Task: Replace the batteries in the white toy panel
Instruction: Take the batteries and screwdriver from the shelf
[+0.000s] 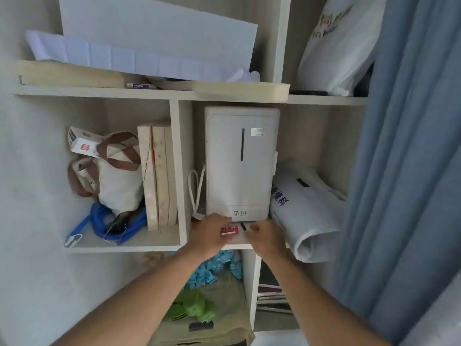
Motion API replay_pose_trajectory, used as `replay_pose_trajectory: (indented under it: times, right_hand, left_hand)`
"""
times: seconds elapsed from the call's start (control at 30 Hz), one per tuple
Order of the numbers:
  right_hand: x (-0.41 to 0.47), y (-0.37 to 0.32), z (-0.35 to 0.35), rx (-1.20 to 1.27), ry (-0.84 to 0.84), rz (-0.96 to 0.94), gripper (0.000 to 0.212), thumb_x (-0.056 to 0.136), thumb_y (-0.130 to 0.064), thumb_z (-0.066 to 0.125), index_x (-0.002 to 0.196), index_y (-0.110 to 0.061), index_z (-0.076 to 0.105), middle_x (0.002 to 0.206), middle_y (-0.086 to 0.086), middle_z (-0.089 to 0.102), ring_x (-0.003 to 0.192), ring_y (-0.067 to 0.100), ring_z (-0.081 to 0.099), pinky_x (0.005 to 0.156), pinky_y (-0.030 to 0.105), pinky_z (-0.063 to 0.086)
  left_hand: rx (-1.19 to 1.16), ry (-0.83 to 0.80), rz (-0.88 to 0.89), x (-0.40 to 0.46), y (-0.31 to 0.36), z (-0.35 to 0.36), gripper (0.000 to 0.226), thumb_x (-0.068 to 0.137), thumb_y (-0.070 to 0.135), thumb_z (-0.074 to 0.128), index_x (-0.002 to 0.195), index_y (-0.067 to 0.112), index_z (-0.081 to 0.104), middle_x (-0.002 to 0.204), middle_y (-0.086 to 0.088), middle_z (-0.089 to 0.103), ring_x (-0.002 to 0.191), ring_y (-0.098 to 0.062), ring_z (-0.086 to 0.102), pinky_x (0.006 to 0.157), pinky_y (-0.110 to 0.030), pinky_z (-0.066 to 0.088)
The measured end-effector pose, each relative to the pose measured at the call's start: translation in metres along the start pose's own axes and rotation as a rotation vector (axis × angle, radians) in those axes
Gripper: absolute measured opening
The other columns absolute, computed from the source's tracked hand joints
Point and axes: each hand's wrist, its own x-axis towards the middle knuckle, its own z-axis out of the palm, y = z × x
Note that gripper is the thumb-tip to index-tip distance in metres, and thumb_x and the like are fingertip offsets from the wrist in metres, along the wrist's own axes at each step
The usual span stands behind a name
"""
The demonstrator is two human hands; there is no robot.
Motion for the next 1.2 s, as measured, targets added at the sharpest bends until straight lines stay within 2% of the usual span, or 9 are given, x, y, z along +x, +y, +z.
replay_pose_trajectory:
  times: [0.2, 0.33, 0.5, 0.63, 0.73, 0.83, 0.93, 1.03, 1.2]
  right_hand:
    - [0.005, 0.0, 0.008, -0.043, 0.109, 0.022, 0.032, 0.072, -0.041, 0.082, 0.074, -0.009, 0.076, 0.069, 0.001, 0.074, 0.067, 0.02, 0.07, 0.063, 0.029, 0.055]
    - [0.006, 0.001, 0.006, -0.092, 0.121, 0.032, 0.043, 0.079, -0.036, 0.08, 0.049, -0.013, 0.058, 0.042, -0.003, 0.045, 0.042, 0.011, 0.042, 0.046, 0.024, 0.031]
    - [0.003, -0.002, 0.005, -0.047, 0.098, 0.055, 0.025, 0.08, -0.026, 0.075, 0.058, -0.013, 0.074, 0.051, 0.002, 0.066, 0.05, 0.02, 0.064, 0.048, 0.022, 0.039]
    - [-0.006, -0.01, 0.0, -0.007, 0.143, 0.063, 0.049, 0.073, -0.006, 0.064, 0.034, -0.017, 0.037, 0.032, -0.004, 0.027, 0.035, 0.009, 0.021, 0.044, 0.016, 0.022]
    - [-0.013, -0.013, -0.003, 0.065, 0.126, 0.049, 0.048, 0.072, -0.004, 0.061, 0.03, -0.017, 0.041, 0.028, -0.003, 0.028, 0.038, 0.008, 0.018, 0.046, 0.018, 0.018]
    - [-0.02, -0.019, 0.0, 0.189, 0.103, 0.087, 0.041, 0.076, -0.01, 0.063, 0.04, -0.025, 0.051, 0.04, -0.011, 0.043, 0.045, 0.013, 0.037, 0.049, 0.024, 0.033]
    - [-0.033, -0.048, 0.005, 0.294, 0.082, 0.109, 0.007, 0.08, -0.025, 0.069, 0.08, -0.026, 0.075, 0.08, -0.01, 0.073, 0.078, 0.015, 0.068, 0.071, 0.03, 0.055]
    - [-0.054, -0.093, 0.021, 0.425, 0.048, 0.045, 0.007, 0.082, -0.027, 0.072, 0.085, -0.025, 0.078, 0.083, -0.012, 0.076, 0.083, 0.011, 0.07, 0.077, 0.03, 0.057]
    - [-0.135, -0.186, 0.07, 0.612, -0.046, -0.086, 0.009, 0.085, -0.019, 0.07, 0.087, -0.018, 0.079, 0.08, -0.006, 0.076, 0.076, 0.007, 0.068, 0.07, 0.024, 0.054]
  left_hand:
    - [-0.029, 0.017, 0.032, 0.01, 0.002, 0.005, 0.011, 0.085, 0.032, 0.075, 0.082, 0.021, 0.075, 0.074, 0.006, 0.069, 0.072, -0.007, 0.06, 0.072, -0.026, 0.047]
    - [0.066, 0.076, 0.052, 0.008, -0.002, 0.009, 0.023, 0.092, 0.036, 0.066, 0.107, 0.022, 0.078, 0.093, 0.0, 0.07, 0.083, -0.012, 0.062, 0.072, -0.027, 0.051]
    - [0.129, 0.095, 0.067, 0.002, 0.001, 0.006, 0.028, 0.096, 0.035, 0.061, 0.112, 0.018, 0.076, 0.095, -0.003, 0.068, 0.081, -0.013, 0.061, 0.065, -0.017, 0.036]
    - [0.008, 0.113, -0.042, -0.001, 0.006, 0.003, 0.021, 0.094, 0.034, 0.065, 0.094, 0.017, 0.078, 0.081, 0.004, 0.065, 0.07, -0.006, 0.054, 0.059, -0.015, 0.031]
    - [-0.124, 0.115, -0.084, -0.009, 0.01, 0.001, 0.015, 0.092, 0.025, 0.068, 0.085, 0.014, 0.075, 0.073, 0.011, 0.064, 0.068, 0.0, 0.054, 0.06, -0.012, 0.033]
    - [-0.304, 0.172, -0.151, -0.024, 0.01, -0.011, 0.01, 0.092, 0.017, 0.069, 0.097, 0.016, 0.078, 0.087, 0.007, 0.072, 0.078, -0.001, 0.063, 0.072, -0.018, 0.049]
    - [-0.618, 0.237, -0.243, -0.051, 0.009, -0.04, 0.02, 0.09, 0.005, 0.068, 0.093, 0.023, 0.076, 0.092, -0.003, 0.075, 0.087, -0.021, 0.073, 0.08, -0.035, 0.062]
    - [-0.749, 0.349, -0.233, -0.091, 0.0, -0.079, 0.024, 0.086, 0.0, 0.071, 0.092, 0.023, 0.077, 0.087, -0.001, 0.076, 0.081, -0.016, 0.073, 0.076, -0.028, 0.062]
    - [-0.823, 0.508, -0.298, -0.193, -0.05, -0.152, 0.019, 0.085, -0.005, 0.071, 0.102, 0.003, 0.078, 0.082, -0.003, 0.074, 0.077, -0.011, 0.069, 0.078, -0.028, 0.061]
